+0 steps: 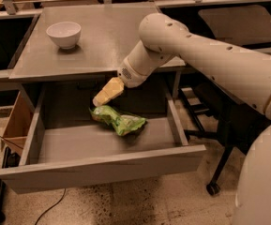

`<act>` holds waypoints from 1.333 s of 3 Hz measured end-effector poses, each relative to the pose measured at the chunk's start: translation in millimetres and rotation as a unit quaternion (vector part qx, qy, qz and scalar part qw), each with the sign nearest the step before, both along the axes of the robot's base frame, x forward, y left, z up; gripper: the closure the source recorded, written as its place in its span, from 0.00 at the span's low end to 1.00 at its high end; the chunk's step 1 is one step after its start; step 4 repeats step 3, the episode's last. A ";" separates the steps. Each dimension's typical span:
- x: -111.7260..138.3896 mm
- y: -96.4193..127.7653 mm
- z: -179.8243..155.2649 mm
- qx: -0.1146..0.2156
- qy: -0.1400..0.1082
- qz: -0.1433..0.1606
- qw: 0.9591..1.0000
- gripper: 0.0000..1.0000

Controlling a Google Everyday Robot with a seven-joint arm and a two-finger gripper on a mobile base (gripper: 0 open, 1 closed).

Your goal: Place green rice chip bag into top drawer

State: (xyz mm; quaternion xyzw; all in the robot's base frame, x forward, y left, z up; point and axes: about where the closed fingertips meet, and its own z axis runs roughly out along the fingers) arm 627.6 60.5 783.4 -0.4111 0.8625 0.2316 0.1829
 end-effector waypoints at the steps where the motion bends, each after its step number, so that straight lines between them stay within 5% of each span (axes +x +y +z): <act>1: -1.4 -21.5 35.3 -0.020 -0.026 0.010 0.999 0.00; 2: 2.8 -40.7 75.8 -0.040 -0.064 0.014 0.997 0.00; 4: 2.8 -40.7 75.8 -0.040 -0.064 0.014 0.997 0.00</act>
Offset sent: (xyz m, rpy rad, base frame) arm 0.0085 -0.0635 0.1193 -0.1200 -0.2094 0.0288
